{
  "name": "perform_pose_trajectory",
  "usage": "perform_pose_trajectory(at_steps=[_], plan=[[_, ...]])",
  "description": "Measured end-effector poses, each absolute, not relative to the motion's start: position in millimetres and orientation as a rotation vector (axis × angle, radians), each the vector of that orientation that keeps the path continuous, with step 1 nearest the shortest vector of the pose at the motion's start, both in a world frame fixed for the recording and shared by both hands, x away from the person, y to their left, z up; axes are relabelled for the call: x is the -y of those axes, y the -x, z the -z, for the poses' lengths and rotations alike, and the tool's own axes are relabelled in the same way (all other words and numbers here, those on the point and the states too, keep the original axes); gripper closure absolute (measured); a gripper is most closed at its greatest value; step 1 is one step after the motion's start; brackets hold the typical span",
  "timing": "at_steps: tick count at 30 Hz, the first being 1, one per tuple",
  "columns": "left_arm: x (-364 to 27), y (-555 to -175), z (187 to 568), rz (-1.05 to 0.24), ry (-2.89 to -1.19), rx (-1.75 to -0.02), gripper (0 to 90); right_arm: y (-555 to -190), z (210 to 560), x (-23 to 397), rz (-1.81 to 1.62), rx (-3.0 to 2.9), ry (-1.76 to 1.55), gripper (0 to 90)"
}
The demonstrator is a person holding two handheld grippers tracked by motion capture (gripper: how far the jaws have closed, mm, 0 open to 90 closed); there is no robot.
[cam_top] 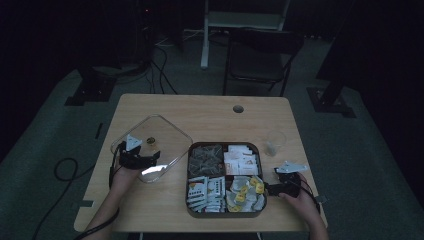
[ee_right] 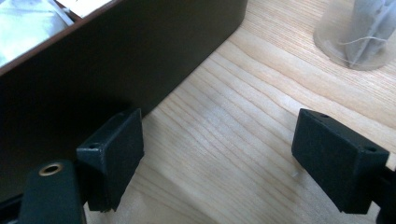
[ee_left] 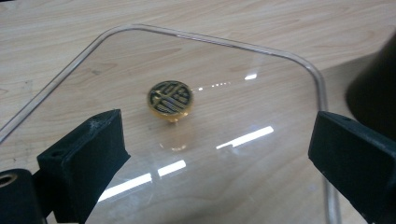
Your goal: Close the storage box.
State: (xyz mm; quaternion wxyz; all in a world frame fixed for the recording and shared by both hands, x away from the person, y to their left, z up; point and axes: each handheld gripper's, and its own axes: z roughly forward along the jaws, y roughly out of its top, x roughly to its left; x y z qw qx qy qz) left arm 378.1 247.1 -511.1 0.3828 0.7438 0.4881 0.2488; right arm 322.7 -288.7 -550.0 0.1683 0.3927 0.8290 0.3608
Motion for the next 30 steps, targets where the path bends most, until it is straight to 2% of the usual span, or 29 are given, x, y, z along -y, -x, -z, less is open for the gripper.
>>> perform_pose_trajectory(at_steps=[4,8,9,11,20,24,25,30], plan=[[-246,-386,513,-0.63,-1.904,-1.26,4.7,-323,550,289,-1.026,-2.357,-1.117,16.3],[-243,-399,515,-0.627,-1.922,-1.279,9.3,-323,550,289,-1.027,-2.357,-1.117,16.3],[-242,-402,515,-0.633,-1.925,-1.286,16.6,-323,550,289,-1.027,-2.357,-1.117,16.4],[-242,-407,517,-0.636,-1.939,-1.316,16.8,-323,550,289,-1.026,-2.357,-1.117,16.4],[-245,-425,526,-0.606,-1.933,-1.396,38.5,-323,550,289,-1.027,-2.358,-1.116,16.5],[-244,-429,527,-0.606,-1.94,-1.405,39.0,-323,550,289,-1.029,-2.359,-1.114,17.0],[-244,-430,528,-0.6,-1.939,-1.406,42.5,-323,550,289,-1.029,-2.359,-1.114,17.0],[-245,-433,531,-0.547,-1.925,-1.401,46.3,-323,550,289,-1.029,-2.359,-1.114,17.0]])
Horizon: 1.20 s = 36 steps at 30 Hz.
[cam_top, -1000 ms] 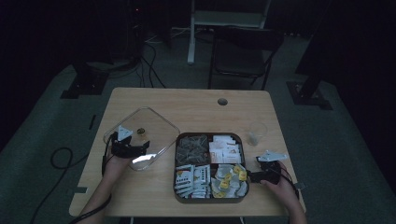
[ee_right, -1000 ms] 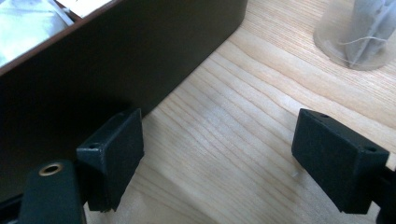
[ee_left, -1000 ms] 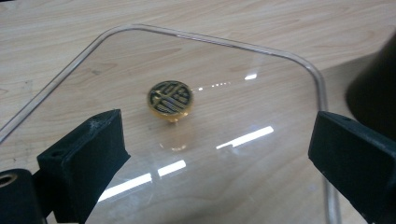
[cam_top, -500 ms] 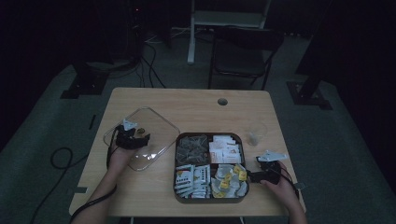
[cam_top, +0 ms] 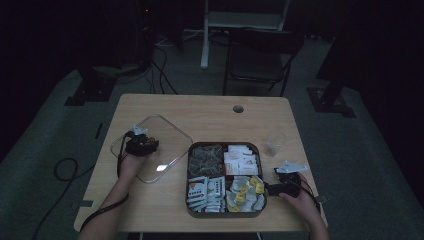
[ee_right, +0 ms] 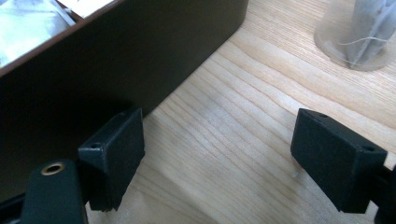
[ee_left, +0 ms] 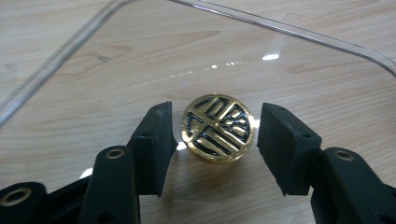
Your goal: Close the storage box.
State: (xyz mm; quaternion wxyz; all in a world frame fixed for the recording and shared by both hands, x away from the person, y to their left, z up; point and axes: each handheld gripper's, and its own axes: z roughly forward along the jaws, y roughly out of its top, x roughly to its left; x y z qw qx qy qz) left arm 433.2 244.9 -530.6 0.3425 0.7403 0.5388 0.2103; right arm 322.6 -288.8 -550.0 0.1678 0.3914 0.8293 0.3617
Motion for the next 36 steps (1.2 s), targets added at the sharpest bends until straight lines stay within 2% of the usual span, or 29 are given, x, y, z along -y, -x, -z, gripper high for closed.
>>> perform_pose_trajectory(at_steps=[9,21,36], plan=[[-241,-436,532,-0.61,-1.966,-1.392,58.4,-323,550,289,-1.029,-2.359,-1.114,17.0],[-244,-435,526,-0.634,-1.996,-1.385,59.5,-323,550,289,-1.029,-2.359,-1.114,17.0],[-260,-427,496,-0.603,-1.95,-1.363,59.5,-323,550,289,-1.029,-2.359,-1.114,16.9]])
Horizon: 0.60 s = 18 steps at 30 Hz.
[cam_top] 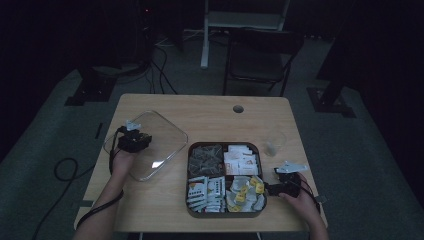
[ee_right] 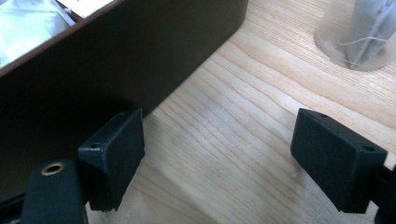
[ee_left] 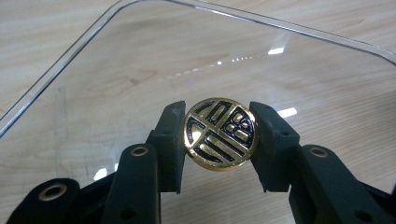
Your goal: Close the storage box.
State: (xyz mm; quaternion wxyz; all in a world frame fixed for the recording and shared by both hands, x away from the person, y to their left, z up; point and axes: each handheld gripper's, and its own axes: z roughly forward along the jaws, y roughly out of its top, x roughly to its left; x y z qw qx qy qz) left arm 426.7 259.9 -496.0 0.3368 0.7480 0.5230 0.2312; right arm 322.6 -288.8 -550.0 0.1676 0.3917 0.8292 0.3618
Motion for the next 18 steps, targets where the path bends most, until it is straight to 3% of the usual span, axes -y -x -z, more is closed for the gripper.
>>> perform_pose_trajectory(at_steps=[18], plan=[[-232,-411,457,-0.549,-1.959,-1.169,59.5,-323,550,289,-1.029,-2.359,-1.114,17.0]])
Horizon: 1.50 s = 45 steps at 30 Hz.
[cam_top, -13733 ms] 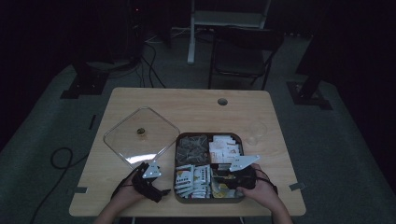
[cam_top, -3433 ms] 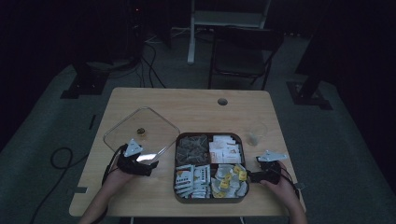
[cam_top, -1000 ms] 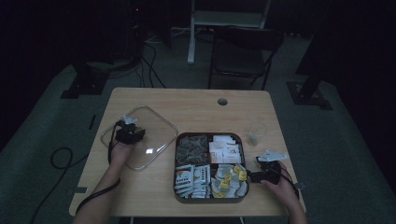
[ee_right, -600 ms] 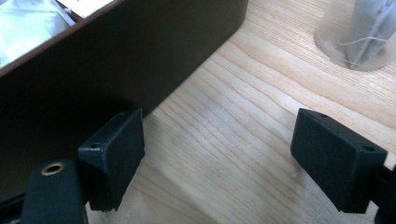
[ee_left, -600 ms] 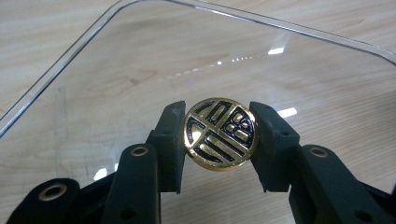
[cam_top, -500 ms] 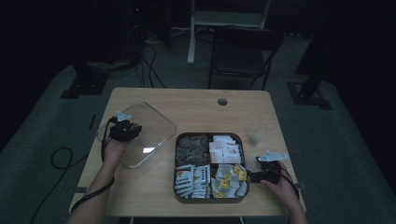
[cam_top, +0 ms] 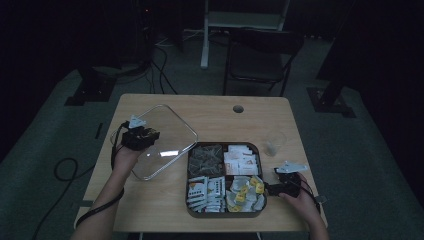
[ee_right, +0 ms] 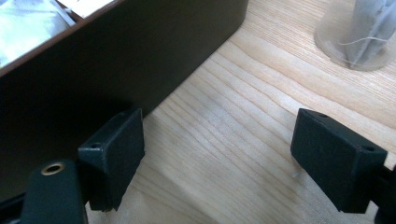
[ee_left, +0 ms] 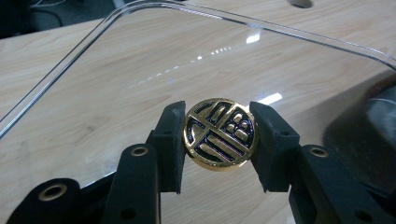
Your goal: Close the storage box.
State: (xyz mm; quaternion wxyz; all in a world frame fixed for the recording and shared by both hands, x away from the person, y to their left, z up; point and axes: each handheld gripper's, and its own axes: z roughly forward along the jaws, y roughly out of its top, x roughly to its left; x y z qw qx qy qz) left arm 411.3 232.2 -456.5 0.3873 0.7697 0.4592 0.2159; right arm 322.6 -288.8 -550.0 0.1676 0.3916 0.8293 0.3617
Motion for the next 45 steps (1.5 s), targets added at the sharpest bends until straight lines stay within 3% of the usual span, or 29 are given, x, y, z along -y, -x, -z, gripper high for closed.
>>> perform_pose_trajectory(at_steps=[45], plan=[[-112,-361,439,-0.311,-2.127,-0.657,59.4,-323,550,289,-1.031,-2.359,-1.113,17.0]])
